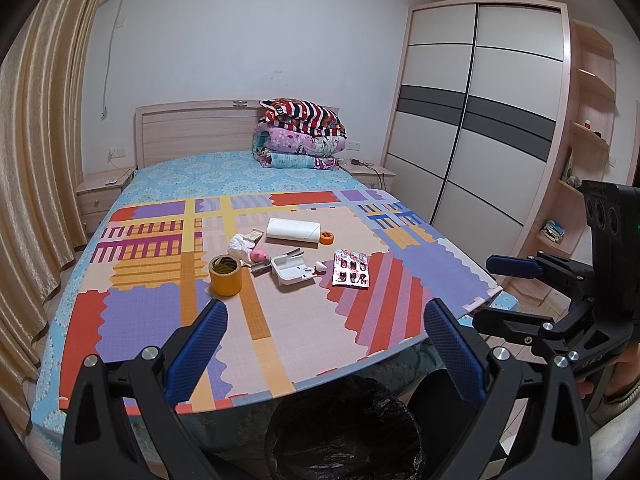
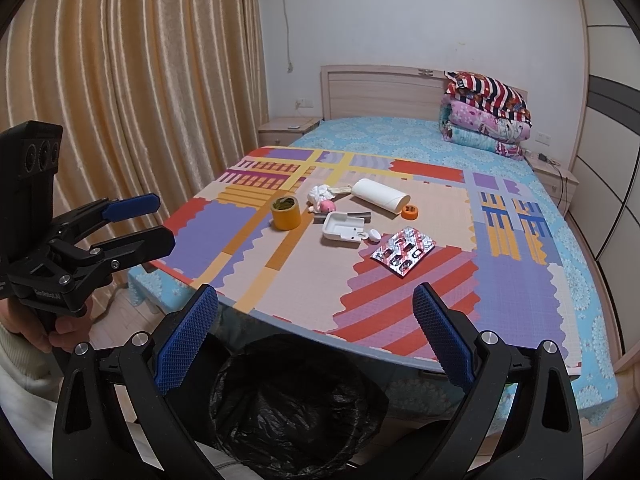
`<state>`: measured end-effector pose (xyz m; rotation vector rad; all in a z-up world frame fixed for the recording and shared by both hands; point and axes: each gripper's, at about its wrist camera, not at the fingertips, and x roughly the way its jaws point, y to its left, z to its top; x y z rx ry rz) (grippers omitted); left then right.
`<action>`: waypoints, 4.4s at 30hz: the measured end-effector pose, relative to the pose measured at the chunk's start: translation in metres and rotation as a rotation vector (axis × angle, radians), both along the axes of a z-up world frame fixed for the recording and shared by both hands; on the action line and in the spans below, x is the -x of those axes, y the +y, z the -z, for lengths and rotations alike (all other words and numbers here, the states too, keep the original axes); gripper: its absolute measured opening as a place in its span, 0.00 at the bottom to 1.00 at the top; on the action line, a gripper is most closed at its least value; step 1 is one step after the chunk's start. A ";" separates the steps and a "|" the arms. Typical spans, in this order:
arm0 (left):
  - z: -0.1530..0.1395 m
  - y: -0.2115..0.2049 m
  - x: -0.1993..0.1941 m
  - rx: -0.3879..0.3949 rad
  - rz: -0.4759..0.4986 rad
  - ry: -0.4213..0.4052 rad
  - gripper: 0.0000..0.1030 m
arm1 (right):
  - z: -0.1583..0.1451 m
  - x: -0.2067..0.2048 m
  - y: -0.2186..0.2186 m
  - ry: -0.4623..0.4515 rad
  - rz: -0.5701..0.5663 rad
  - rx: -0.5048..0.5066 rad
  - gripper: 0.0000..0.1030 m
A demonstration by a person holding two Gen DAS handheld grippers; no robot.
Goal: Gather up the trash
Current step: 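Grasp the yellow tape roll with the left tool while the right tool grasps the blister pack, then carry tape roll and blister pack over the black bag and open both tools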
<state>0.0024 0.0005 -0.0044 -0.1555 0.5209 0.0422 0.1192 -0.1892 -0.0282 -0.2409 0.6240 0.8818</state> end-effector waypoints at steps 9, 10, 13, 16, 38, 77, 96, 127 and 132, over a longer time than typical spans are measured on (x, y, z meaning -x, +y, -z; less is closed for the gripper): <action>0.014 0.020 -0.024 -0.009 -0.042 0.047 0.92 | 0.007 -0.021 0.016 0.039 0.011 0.018 0.96; 0.016 0.022 -0.028 -0.011 -0.047 0.053 0.92 | 0.009 -0.026 0.019 0.048 0.017 0.022 0.96; 0.024 0.034 -0.042 -0.021 -0.066 0.078 0.92 | 0.020 -0.041 0.027 0.067 0.036 0.028 0.96; 0.030 0.044 -0.053 -0.015 -0.077 0.091 0.92 | 0.033 -0.059 0.036 0.091 0.058 0.042 0.96; 0.095 0.112 -0.141 0.071 -0.179 0.219 0.92 | 0.102 -0.166 0.084 0.169 0.239 0.149 0.96; 0.120 0.118 -0.173 0.059 -0.224 0.257 0.47 | 0.121 -0.188 0.084 0.162 0.316 0.175 0.58; 0.092 0.075 -0.112 0.046 -0.185 0.206 0.47 | 0.084 -0.124 0.048 0.133 0.227 0.102 0.58; 0.119 -0.003 -0.029 0.026 0.036 0.274 0.47 | 0.107 -0.003 0.018 0.251 -0.097 0.161 0.58; 0.146 -0.010 -0.023 0.039 0.068 0.345 0.47 | 0.129 0.001 0.015 0.326 -0.109 0.207 0.58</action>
